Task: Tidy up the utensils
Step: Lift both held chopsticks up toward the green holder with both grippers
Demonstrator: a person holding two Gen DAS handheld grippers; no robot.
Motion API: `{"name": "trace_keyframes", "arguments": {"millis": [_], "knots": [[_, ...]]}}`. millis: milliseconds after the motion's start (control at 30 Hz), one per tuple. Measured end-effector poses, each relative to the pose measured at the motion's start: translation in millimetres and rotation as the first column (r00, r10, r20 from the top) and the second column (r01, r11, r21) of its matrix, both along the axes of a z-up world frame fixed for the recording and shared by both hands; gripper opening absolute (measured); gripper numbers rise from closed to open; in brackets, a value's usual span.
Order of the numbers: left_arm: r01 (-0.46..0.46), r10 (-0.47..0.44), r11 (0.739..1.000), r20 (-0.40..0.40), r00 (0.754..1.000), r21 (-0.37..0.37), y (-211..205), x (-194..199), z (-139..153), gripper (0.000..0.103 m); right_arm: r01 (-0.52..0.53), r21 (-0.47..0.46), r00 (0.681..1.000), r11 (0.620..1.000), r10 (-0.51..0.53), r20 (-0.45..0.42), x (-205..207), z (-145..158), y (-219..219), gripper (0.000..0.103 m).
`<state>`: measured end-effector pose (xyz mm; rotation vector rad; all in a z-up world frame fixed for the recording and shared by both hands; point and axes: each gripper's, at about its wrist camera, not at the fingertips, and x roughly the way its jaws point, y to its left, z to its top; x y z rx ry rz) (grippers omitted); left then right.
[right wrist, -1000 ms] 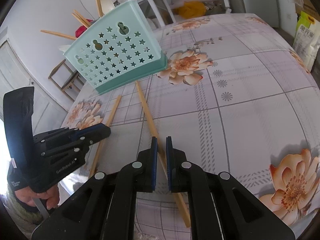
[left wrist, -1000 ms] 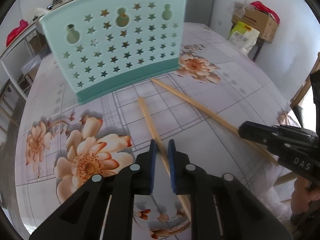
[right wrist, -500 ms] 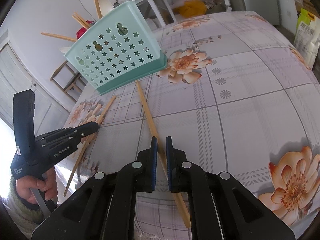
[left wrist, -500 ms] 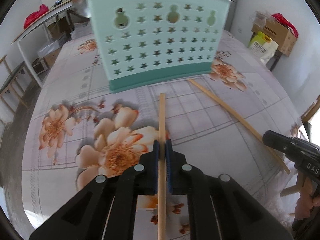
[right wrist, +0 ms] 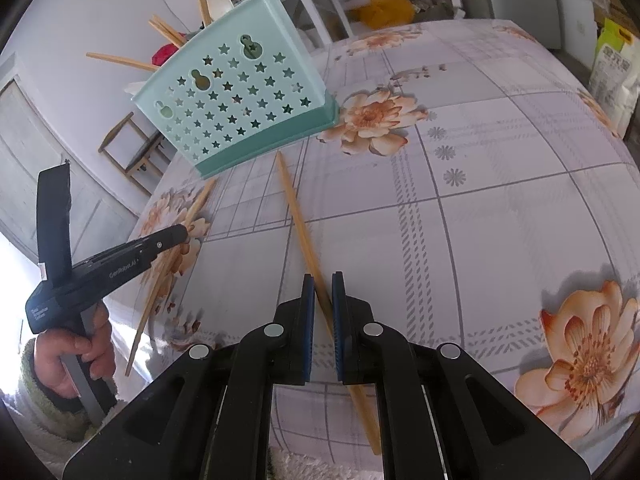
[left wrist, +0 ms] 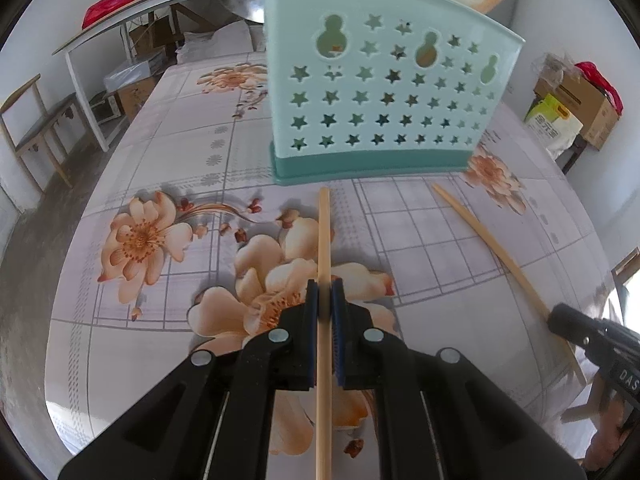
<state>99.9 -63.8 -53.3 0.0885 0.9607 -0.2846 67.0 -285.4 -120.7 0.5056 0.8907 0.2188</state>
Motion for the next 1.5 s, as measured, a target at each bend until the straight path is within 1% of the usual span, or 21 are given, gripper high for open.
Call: {"name": "trace_keyframes", "arguments": {"millis": [200, 233, 267, 333, 400, 467, 500, 567, 733, 1000, 1067, 1133, 1233, 1300, 1333, 1433, 1500], "knots": [[-0.009, 0.007, 0.999, -0.032, 0.999, -0.049, 5, 5, 1, 0.007, -0.015, 0.028, 0.999, 0.999, 0.016, -0.028, -2, 2, -3, 0.007], [-0.009, 0.007, 0.999, -0.038, 0.999, -0.053, 6, 5, 0, 0.007, -0.018, 0.037, 0.999, 0.999, 0.019, -0.029, -2, 4, -5, 0.01], [-0.008, 0.005, 0.998, -0.044, 0.999, -0.058, 7, 6, 1, 0.008, -0.015, 0.041, 0.999, 0.999, 0.016, -0.029, -2, 5, -6, 0.011], [0.0, -0.002, 0.998, -0.039, 0.999, -0.059, 7, 5, 3, 0.011, -0.02, 0.046, 1.0, 0.999, 0.021, -0.021, 1, 10, -9, 0.014], [0.013, -0.015, 0.999, -0.027, 1.0, -0.052, 5, 4, 6, 0.019, -0.028, 0.041, 0.999, 0.999, 0.029, -0.017, 7, 14, -9, 0.018], [0.028, -0.029, 0.999, -0.023, 0.999, -0.046, 3, 4, 6, 0.023, -0.044, 0.014, 0.999, 0.999, 0.044, -0.016, 18, 19, -5, 0.023], [0.035, -0.036, 0.999, -0.024, 0.999, -0.041, 1, 4, 6, 0.025, -0.053, -0.005, 0.998, 0.999, 0.053, -0.014, 24, 22, -2, 0.024], [0.05, -0.051, 0.998, -0.027, 0.998, -0.022, -2, 6, 4, 0.026, -0.071, -0.038, 0.997, 0.997, 0.071, -0.008, 34, 25, 4, 0.026], [0.069, -0.069, 0.998, -0.019, 0.997, 0.007, -4, 11, 0, 0.026, -0.104, -0.135, 0.995, 0.985, 0.104, -0.012, 61, 29, 16, 0.027], [0.104, -0.104, 0.993, 0.0, 0.995, 0.062, -11, 23, -1, 0.026, -0.168, -0.208, 0.986, 0.964, 0.161, -0.051, 91, 23, 34, 0.027], [0.12, -0.121, 0.989, 0.001, 0.993, 0.082, -13, 28, -2, 0.026, -0.172, -0.221, 0.985, 0.96, 0.162, -0.064, 95, 21, 37, 0.024], [0.133, -0.134, 0.987, -0.002, 0.991, 0.085, -14, 33, -1, 0.026, -0.175, -0.233, 0.984, 0.957, 0.162, -0.072, 99, 18, 41, 0.022], [0.144, -0.144, 0.986, -0.005, 0.99, 0.089, -14, 42, -1, 0.026, -0.174, -0.27, 0.984, 0.947, 0.159, -0.077, 101, 17, 44, 0.016], [0.14, -0.14, 0.986, -0.001, 0.99, 0.09, -13, 46, -1, 0.021, -0.168, -0.281, 0.985, 0.945, 0.151, -0.081, 102, 16, 43, 0.011], [0.139, -0.14, 0.986, 0.003, 0.99, 0.093, -12, 47, -1, 0.019, -0.162, -0.288, 0.986, 0.944, 0.144, -0.083, 102, 16, 42, 0.006], [0.129, -0.132, 0.986, 0.018, 0.991, 0.102, -12, 48, -2, 0.009, -0.152, -0.275, 0.987, 0.949, 0.134, -0.083, 102, 16, 39, 0.005], [0.11, -0.111, 0.991, 0.012, 0.994, 0.075, -10, 50, -2, 0.006, -0.144, -0.269, 0.988, 0.952, 0.126, -0.084, 101, 17, 36, 0.004]]}}
